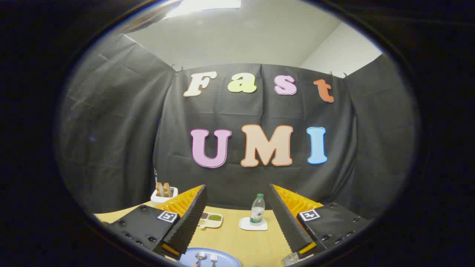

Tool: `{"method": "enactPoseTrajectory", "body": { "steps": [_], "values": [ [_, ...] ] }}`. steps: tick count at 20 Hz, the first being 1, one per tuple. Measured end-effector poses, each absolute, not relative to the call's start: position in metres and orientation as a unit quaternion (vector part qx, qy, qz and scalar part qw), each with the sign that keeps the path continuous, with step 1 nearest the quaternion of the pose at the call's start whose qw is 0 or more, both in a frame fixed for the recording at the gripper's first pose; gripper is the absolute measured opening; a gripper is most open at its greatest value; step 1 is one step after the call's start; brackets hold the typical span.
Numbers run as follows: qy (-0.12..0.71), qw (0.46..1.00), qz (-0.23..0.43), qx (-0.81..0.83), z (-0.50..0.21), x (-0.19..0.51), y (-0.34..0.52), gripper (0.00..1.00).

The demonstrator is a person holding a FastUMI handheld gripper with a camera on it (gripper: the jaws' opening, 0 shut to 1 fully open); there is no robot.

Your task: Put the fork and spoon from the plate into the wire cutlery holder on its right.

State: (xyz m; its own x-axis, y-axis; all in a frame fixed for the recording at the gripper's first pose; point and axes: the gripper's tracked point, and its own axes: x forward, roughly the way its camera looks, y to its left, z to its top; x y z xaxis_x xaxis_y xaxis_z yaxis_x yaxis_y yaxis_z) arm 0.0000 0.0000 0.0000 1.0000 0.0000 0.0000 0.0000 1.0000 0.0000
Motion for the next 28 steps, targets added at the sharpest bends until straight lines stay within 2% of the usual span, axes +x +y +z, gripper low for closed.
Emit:
{"method": "enactPoseTrajectory", "body": {
  "steps": [20,28],
  "values": [
    [0.042,0.999,0.023,-0.01,-0.023,0.024,0.002,1.0],
    [0.132,0.99,0.051,-0.012,-0.083,0.018,0.013,1.0]
  ]
}}
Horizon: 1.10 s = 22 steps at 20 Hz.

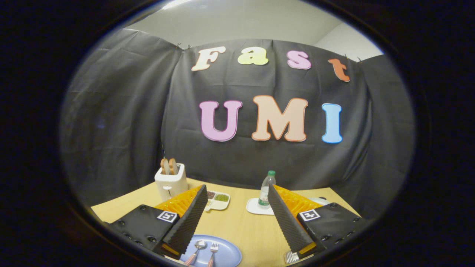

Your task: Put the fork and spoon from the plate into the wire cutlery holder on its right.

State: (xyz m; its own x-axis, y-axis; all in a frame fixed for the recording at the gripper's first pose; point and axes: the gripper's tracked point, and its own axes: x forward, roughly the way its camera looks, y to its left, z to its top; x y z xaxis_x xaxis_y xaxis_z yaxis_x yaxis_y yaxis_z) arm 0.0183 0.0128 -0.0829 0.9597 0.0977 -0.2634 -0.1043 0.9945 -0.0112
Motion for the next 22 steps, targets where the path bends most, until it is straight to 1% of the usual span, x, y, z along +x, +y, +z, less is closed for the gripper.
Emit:
{"method": "enactPoseTrajectory", "body": {
  "steps": [3,7,12,15,18,22],
  "values": [
    [0.178,0.983,0.045,-0.028,-0.113,0.013,0.01,1.0],
    [0.245,0.967,0.06,-0.043,-0.155,0.001,0.022,1.0],
    [0.354,0.929,0.09,-0.053,-0.217,-0.028,0.036,1.0],
    [0.402,0.91,0.091,-0.036,-0.248,-0.041,0.037,1.0],
    [0.447,0.888,0.095,-0.054,-0.274,-0.056,0.035,1.0],
    [0.508,0.848,0.125,-0.079,-0.306,-0.073,0.047,1.0]
  ]
}}
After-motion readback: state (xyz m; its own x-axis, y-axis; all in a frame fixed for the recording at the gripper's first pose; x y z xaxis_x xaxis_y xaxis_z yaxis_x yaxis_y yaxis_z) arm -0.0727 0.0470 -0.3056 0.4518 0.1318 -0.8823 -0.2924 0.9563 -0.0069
